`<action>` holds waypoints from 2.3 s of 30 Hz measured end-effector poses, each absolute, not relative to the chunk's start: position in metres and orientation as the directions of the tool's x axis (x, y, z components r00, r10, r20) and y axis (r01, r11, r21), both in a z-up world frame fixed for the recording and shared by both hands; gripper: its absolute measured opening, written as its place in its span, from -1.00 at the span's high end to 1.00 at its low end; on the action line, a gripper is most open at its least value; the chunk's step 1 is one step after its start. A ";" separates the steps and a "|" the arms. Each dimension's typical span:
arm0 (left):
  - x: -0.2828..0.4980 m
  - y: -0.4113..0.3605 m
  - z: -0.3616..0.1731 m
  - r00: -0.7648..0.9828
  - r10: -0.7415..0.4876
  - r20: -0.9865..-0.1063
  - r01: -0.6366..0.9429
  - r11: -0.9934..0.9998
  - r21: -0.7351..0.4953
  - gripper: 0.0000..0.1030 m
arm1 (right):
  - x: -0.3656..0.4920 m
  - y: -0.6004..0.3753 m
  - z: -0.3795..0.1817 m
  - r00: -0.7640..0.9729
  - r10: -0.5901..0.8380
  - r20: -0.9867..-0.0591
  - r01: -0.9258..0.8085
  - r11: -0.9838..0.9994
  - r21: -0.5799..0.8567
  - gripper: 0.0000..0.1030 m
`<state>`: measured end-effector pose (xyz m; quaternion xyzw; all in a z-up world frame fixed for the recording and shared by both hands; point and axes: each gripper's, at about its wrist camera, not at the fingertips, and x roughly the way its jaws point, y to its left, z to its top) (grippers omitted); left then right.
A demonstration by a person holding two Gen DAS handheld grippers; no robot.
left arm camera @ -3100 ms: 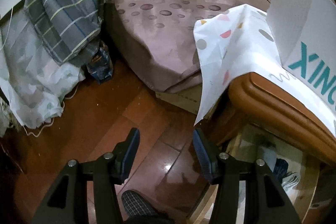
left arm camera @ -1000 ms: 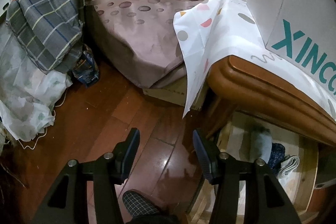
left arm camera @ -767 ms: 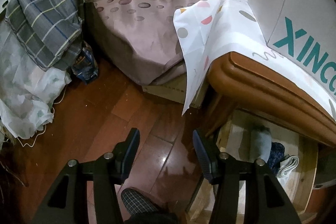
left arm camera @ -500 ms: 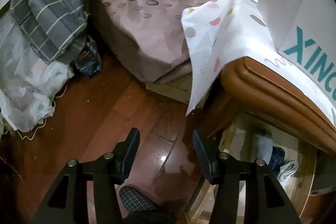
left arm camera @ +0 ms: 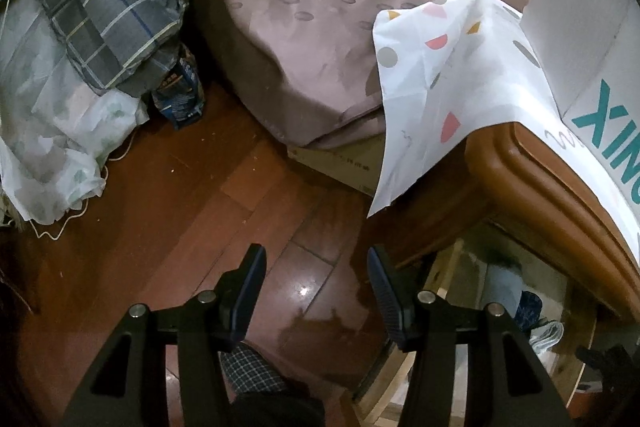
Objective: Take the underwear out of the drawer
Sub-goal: 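Lower the right gripper into the drawer and grasp the light blue rolled sock, then lift the light blue rolled sock out of the drawer with the right gripper, then grasp the grey knit sock in the drawer with the left gripper while the right holds the blue sock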
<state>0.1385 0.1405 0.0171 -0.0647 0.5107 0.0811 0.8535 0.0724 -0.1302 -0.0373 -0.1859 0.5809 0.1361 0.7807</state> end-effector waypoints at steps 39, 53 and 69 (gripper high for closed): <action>0.143 0.114 0.002 0.429 0.054 -0.902 -0.094 0.995 0.015 -0.05 | 0.111 -0.159 -0.113 0.142 -0.061 -0.988 -0.570 0.811 -0.132 -0.23; 0.131 0.071 -0.010 0.370 -0.068 -0.926 0.104 0.994 -0.031 -0.05 | 0.058 -0.169 -0.038 0.241 -0.016 -0.970 -0.372 0.922 -0.108 -0.22; 0.125 0.013 -0.046 0.176 -0.210 -0.962 0.192 0.966 -0.176 -0.05 | 0.004 -0.253 -0.016 0.467 -0.044 -0.883 0.295 0.949 0.108 -0.23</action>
